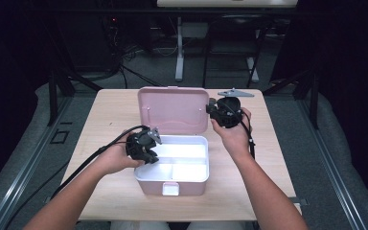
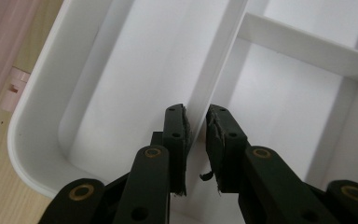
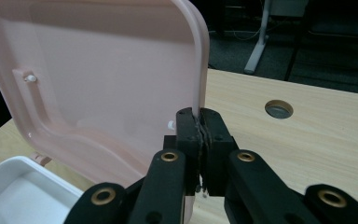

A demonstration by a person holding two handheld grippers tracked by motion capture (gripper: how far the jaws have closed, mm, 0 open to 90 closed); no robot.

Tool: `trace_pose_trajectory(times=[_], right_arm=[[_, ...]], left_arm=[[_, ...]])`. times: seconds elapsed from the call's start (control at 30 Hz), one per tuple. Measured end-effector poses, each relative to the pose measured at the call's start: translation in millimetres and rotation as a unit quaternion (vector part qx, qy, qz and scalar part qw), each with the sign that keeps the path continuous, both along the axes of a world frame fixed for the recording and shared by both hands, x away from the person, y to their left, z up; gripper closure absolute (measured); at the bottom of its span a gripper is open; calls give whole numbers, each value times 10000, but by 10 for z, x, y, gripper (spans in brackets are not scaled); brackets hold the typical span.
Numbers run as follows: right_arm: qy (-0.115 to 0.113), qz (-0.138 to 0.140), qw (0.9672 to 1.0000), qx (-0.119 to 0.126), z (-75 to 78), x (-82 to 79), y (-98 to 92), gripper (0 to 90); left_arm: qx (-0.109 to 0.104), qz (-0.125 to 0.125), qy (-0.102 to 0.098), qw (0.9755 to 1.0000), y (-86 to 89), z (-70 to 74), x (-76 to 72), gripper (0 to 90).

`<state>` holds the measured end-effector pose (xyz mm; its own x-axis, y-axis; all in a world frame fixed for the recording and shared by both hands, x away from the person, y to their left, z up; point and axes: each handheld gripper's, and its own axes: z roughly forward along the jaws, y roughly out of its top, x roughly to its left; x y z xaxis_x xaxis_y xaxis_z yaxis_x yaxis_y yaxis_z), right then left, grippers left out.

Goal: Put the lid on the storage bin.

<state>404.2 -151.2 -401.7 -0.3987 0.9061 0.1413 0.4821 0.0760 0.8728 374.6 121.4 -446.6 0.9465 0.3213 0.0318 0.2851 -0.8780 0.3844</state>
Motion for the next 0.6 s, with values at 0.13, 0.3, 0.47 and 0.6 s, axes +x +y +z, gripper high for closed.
trace_pose_trajectory(times=[0.13,0.3,0.47,0.6], right_arm=[[-169,55,9998,-78,1,-109,-3,874],[-381,113,9991,-126,-14,-241,-9,875],[-521,159,9983,-207,-24,-350,-5,872],[-585,199,9978,-236,-33,-396,-9,871]], left_arm=[[-10,19,-1,10000,1,0,-1,778],[-37,41,-60,10000,7,-4,-13,777],[-47,72,-102,9999,9,-4,-30,772],[-125,105,-90,9998,28,-9,-25,765]])
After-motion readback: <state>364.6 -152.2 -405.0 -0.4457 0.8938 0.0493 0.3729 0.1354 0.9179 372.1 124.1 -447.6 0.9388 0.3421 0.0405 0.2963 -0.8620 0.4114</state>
